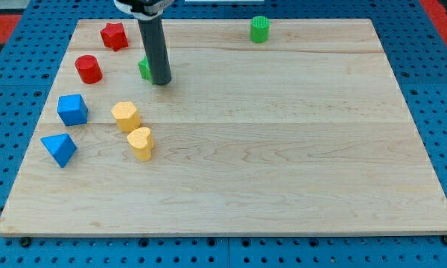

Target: Move the green star towards the top center of the board

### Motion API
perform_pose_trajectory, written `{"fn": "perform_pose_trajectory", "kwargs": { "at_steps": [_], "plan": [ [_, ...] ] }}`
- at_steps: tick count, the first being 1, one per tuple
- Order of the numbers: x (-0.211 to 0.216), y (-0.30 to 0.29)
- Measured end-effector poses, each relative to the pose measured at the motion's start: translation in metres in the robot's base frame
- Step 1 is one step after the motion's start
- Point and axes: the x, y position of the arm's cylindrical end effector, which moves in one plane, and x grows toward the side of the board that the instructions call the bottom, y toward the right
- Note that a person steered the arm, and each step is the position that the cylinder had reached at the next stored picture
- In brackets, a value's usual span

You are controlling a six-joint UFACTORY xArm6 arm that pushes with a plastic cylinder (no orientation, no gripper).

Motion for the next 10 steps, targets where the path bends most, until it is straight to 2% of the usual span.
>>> {"fn": "perform_pose_trajectory", "kwargs": {
  "at_steps": [2,4,5,6,7,8,10],
  "plan": [
    [0.018,-0.08],
    [-0.008,-0.017],
    [-0.025,-0.027],
    [-0.01,-0.052],
    [-0.015,-0.083],
    [-0.02,-0.073],
    [-0.067,-0.018]
  ]
}}
